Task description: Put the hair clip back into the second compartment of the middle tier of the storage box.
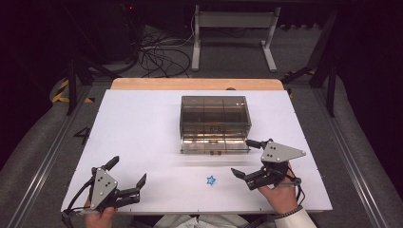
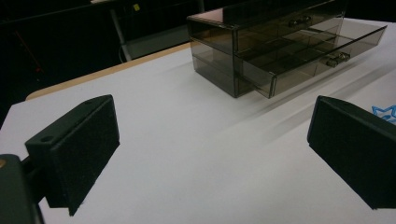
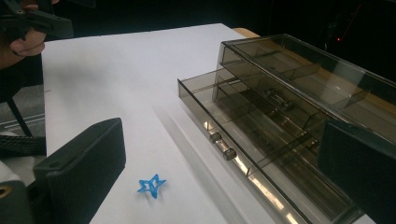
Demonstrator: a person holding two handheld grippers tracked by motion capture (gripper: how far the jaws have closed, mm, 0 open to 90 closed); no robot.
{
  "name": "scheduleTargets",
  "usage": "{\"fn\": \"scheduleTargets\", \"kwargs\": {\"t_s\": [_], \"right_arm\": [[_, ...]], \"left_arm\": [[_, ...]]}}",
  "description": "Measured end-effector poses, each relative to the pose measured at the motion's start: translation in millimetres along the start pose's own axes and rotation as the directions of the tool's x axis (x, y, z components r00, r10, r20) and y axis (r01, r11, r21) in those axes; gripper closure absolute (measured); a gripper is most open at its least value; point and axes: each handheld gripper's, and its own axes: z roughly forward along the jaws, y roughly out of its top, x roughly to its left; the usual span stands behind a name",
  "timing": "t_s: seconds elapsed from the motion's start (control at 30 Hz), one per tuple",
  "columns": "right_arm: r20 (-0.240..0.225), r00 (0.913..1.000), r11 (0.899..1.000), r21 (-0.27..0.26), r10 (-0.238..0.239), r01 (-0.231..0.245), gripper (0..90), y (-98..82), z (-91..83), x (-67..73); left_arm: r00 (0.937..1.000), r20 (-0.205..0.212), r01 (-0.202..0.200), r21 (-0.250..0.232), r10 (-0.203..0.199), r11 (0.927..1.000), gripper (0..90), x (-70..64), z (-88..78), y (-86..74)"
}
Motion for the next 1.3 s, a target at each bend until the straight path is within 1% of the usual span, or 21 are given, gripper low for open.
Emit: {"fn": "scheduleTargets", "kwargs": {"t_s": [0.2, 0.27, 0.37, 0.57, 0.63, 0.67, 0.73, 0.93, 1.1, 1.13, 1.17, 1.2, 1.3], "right_arm": [[-0.019, 0.9998, 1.0, 0.001, -0.003, 0.003, 2.0, 3.8, 6.3, 0.3], [-0.024, 0.9997, 1.0, -0.01, -0.002, 0.002, 2.3, 5.6, 8.2, 0.0], [-0.029, 0.9996, 1.0, -0.012, 0.003, -0.003, 2.1, 6.8, 10.4, -0.2], [-0.044, 0.999, 1.0, 0.005, 0.0, 0.001, 2.1, 8.0, 16.4, 0.9], [-0.082, 0.9963, 1.0, 0.016, 0.027, -0.026, 3.9, 8.3, 18.5, -0.3], [-0.082, 0.9963, 1.0, 0.016, 0.027, -0.026, 3.9, 8.3, 18.5, -0.3], [-0.099, 0.9939, 0.999, 0.015, 0.049, -0.048, 4.9, 7.8, 19.6, -0.6], [-0.092, 0.9948, 0.999, 0.013, 0.045, -0.044, 6.1, 7.7, 20.8, 0.9], [-0.069, 0.9974, 1.0, 0.017, 0.017, -0.016, 9.5, 4.8, 24.5, 4.3], [-0.076, 0.9969, 1.0, 0.021, 0.019, -0.018, 10.0, 3.7, 25.9, 4.7], [-0.097, 0.9948, 0.999, 0.037, 0.029, -0.025, 10.1, 2.0, 29.7, 4.7], [-0.097, 0.9948, 0.999, 0.037, 0.029, -0.025, 10.1, 2.0, 29.7, 4.7], [-0.117, 0.9923, 0.998, 0.055, 0.04, -0.034, 10.1, -0.7, 35.3, 5.1]], "left_arm": [[1.0, -0.001, 0.0, 0.001, 0.0, 1.0, 2.9, 0.2, 0.2, 0.0], [1.0, 0.001, 0.0, 0.001, 0.0, 1.0, 2.9, 0.2, 0.4, 0.0], [1.0, 0.0, -0.001, 0.002, 0.001, 1.0, 2.9, 0.0, 0.3, 0.1], [1.0, -0.002, 0.002, 0.002, -0.002, 1.0, 2.9, 0.7, 0.4, -0.2], [1.0, -0.001, 0.002, 0.002, -0.002, 1.0, 3.0, 1.0, 0.5, -0.2], [1.0, -0.003, 0.002, 0.001, -0.002, 1.0, 3.0, 0.9, 0.4, -0.2], [1.0, -0.003, 0.0, 0.001, 0.0, 1.0, 2.9, 0.7, 0.4, -0.1], [1.0, -0.002, 0.002, 0.003, -0.002, 1.0, 2.9, 0.4, 1.0, -0.1], [1.0, -0.001, 0.001, 0.003, -0.001, 1.0, 2.9, 0.8, 0.8, 0.0], [1.0, -0.001, 0.002, 0.003, -0.002, 1.0, 2.9, 0.7, 1.0, -0.2], [1.0, -0.001, 0.002, 0.003, -0.002, 1.0, 3.0, 0.7, 1.0, -0.1], [1.0, -0.001, 0.001, 0.005, -0.001, 1.0, 3.0, 0.7, 0.8, -0.1], [1.0, -0.001, 0.001, 0.003, -0.001, 1.0, 3.0, 0.5, 0.7, -0.1]]}}
